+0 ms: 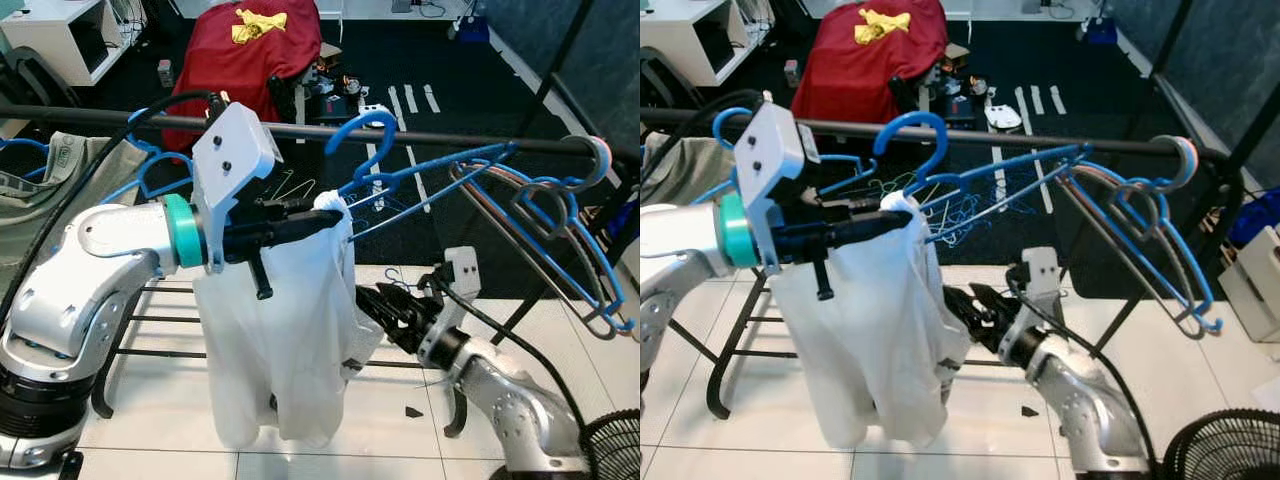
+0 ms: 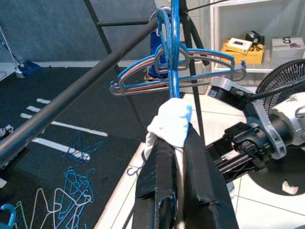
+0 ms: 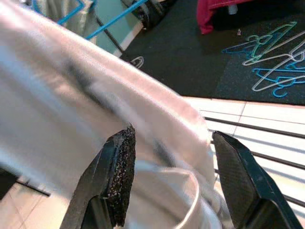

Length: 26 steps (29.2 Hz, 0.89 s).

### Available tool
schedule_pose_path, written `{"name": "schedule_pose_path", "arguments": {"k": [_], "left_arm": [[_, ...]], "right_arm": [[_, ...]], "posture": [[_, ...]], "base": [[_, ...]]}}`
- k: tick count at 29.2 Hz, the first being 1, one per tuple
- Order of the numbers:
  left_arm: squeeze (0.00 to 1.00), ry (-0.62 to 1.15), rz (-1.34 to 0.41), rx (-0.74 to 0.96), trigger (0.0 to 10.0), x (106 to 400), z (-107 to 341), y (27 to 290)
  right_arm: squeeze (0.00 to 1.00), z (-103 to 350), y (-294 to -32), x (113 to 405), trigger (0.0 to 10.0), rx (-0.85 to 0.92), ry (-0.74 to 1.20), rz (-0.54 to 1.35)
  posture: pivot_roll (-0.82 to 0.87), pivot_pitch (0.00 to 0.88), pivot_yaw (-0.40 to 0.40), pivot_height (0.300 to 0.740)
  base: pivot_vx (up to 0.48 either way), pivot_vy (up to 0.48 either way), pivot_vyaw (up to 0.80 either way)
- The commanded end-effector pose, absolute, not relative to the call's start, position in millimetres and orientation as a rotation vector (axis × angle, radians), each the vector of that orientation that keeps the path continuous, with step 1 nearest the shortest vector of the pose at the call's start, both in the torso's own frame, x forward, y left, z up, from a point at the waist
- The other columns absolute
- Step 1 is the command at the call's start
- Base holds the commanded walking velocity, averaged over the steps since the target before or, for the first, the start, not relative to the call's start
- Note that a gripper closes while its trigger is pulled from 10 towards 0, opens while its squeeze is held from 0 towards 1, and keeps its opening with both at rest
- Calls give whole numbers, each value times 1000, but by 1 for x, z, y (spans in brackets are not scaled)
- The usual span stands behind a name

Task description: Hang hanger

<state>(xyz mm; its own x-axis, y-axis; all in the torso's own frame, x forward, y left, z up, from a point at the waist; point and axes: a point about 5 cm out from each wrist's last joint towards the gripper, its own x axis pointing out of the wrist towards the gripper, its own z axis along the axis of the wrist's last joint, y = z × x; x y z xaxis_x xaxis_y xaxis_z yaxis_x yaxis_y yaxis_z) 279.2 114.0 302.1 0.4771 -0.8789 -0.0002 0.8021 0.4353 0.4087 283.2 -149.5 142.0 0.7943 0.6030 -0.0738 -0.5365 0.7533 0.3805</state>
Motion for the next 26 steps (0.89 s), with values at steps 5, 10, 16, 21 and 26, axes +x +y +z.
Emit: {"name": "schedule_pose_path", "arguments": {"k": [5, 10, 16, 21, 26], "left_arm": [[0, -231, -1063, 379, 10000, 279, 302, 112], [0, -233, -1069, 378, 10000, 279, 303, 111], [0, -235, -1068, 371, 10000, 277, 306, 113], [0, -243, -1073, 366, 10000, 276, 307, 113], [0, -252, -1083, 360, 10000, 274, 309, 111]], "right_arm": [[0, 139, -148, 267, 10000, 341, 221, 662], [0, 129, -149, 264, 10000, 312, 258, 650], [0, 120, -152, 267, 10000, 304, 298, 622], [0, 123, -158, 278, 10000, 359, 270, 569], [0, 125, -159, 283, 10000, 403, 267, 573]], "posture": [[-4, 77, 113, 740], [4, 71, 111, 740], [6, 68, 112, 740], [10, 63, 112, 740], [11, 65, 114, 740]], "base": [[0, 0, 0], [0, 0, 0], [0, 0, 0], [0, 0, 0], [0, 0, 0]]}}
